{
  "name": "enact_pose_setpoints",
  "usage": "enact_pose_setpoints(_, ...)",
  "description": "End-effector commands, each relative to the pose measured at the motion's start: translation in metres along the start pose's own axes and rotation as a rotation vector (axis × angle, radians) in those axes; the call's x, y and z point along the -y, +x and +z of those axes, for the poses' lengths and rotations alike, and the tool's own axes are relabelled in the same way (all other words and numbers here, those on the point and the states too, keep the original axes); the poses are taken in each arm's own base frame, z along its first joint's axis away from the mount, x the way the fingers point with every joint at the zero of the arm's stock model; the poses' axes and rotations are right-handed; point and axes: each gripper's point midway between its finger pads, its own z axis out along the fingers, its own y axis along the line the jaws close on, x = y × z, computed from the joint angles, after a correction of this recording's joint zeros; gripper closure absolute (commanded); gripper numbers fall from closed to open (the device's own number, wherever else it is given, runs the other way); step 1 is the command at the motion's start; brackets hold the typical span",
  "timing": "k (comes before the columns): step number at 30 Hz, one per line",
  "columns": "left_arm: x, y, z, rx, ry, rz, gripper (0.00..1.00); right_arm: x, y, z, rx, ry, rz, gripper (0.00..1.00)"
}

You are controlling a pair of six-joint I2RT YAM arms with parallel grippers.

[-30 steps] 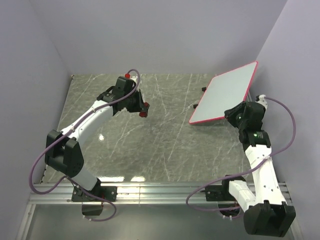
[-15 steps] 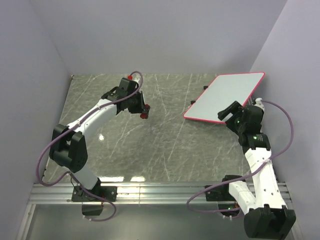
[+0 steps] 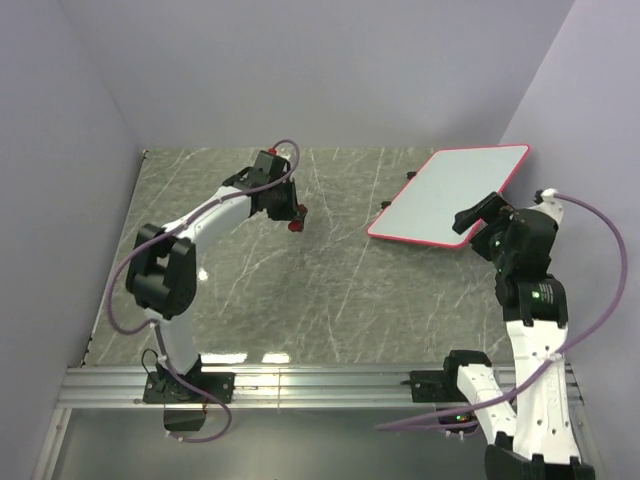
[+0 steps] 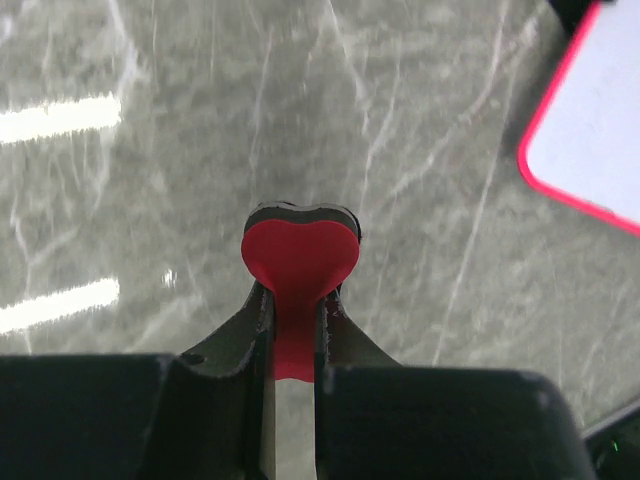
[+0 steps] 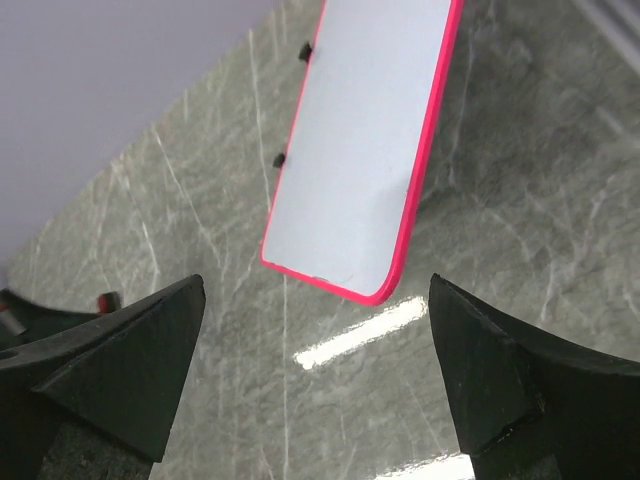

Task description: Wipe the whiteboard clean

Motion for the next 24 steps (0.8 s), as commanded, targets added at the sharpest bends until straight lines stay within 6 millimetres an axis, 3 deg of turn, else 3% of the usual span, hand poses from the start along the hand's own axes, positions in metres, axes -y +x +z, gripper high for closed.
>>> enact_pose_setpoints(1, 0.01, -0.031, 0.016, 0.06, -0.014, 0.047, 1.0, 0.0, -0.022, -0.03, 0.069, 0.026, -0.032, 0.0)
enact_pose_setpoints(2, -0.005, -0.026, 0.038, 0.03, -0.083, 0.045, 0.99, 0.002, -0.025, -0.039, 0.077, 0.033, -0.04, 0.0)
enact_pose_setpoints(3, -0.003, -0.033, 0.04, 0.02, -0.107, 0.048, 0.98, 0.003, -0.026, -0.043, 0.081, 0.036, -0.043, 0.0)
enact_pose_setpoints(5, -0.012, -0.019, 0.066, -0.043, -0.174, 0.053, 0.88, 0.007, -0.026, -0.051, 0.086, 0.051, -0.056, 0.0)
enact_pose_setpoints(7, -0.008, -0.027, 0.069, -0.038, -0.212, 0.051, 0.79, 0.009, -0.026, -0.056, 0.088, 0.058, -0.062, 0.0)
enact_pose_setpoints(10, 0.002, -0.035, 0.065, 0.0, -0.199, 0.058, 0.39, 0.012, -0.022, -0.06, 0.081, 0.061, -0.073, 0.0)
enact_pose_setpoints(11, 0.008, -0.041, 0.057, 0.025, -0.186, 0.056, 0.11, 0.012, -0.021, -0.06, 0.079, 0.061, -0.074, 0.0)
enact_pose_setpoints(12, 0.007, -0.041, 0.055, 0.032, -0.188, 0.056, 0.01, 0.011, -0.02, -0.06, 0.076, 0.053, -0.074, 0.0)
enact_pose_setpoints(16, 0.006, -0.046, 0.036, 0.051, -0.214, 0.054, 0.01, 0.003, -0.019, -0.059, 0.066, 0.01, -0.067, 0.0)
enact_pose_setpoints(24, 0.018, -0.082, -0.055, 0.247, -0.226, 0.058, 0.01, -0.019, -0.024, -0.054, 0.065, -0.085, -0.053, 0.0)
